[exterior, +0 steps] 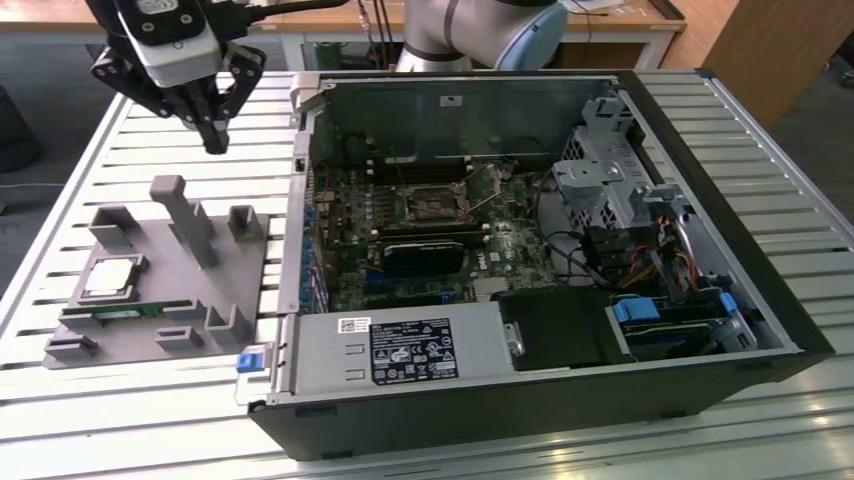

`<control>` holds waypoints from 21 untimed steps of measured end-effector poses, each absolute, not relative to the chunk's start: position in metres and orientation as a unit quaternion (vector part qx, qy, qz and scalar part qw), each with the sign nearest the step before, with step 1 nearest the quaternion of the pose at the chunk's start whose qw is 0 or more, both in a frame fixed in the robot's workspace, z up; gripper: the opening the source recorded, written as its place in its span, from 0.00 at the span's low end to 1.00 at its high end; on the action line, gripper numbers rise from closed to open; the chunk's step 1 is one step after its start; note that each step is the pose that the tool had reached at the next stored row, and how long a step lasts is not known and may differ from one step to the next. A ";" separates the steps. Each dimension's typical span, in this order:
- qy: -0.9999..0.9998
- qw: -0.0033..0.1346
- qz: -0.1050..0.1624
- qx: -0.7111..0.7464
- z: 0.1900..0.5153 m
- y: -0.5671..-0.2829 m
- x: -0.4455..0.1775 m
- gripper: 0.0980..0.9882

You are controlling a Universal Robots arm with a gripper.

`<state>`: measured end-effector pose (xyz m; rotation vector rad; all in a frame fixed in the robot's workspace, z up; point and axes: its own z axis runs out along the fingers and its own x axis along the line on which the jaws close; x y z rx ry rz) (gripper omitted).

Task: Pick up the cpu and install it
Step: 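Reach for the cpu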

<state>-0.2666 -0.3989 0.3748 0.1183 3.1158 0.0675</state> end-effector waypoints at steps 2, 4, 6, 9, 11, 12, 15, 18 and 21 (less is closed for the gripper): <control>0.999 0.011 0.022 0.038 0.375 -0.399 -0.268 0.01; 0.999 0.011 0.022 0.038 0.375 -0.399 -0.269 0.01; 0.999 0.011 0.022 0.038 0.374 -0.399 -0.270 0.01; 0.999 0.011 0.022 0.038 0.374 -0.399 -0.272 0.01; 0.999 0.011 0.022 0.038 0.374 -0.399 -0.273 0.01; 0.999 0.011 0.022 0.038 0.374 -0.399 -0.274 0.01; 0.999 0.011 0.022 0.038 0.373 -0.399 -0.276 0.01; 0.999 0.011 0.022 0.038 0.373 -0.399 -0.278 0.01; 0.999 0.011 0.022 0.038 0.373 -0.399 -0.281 0.01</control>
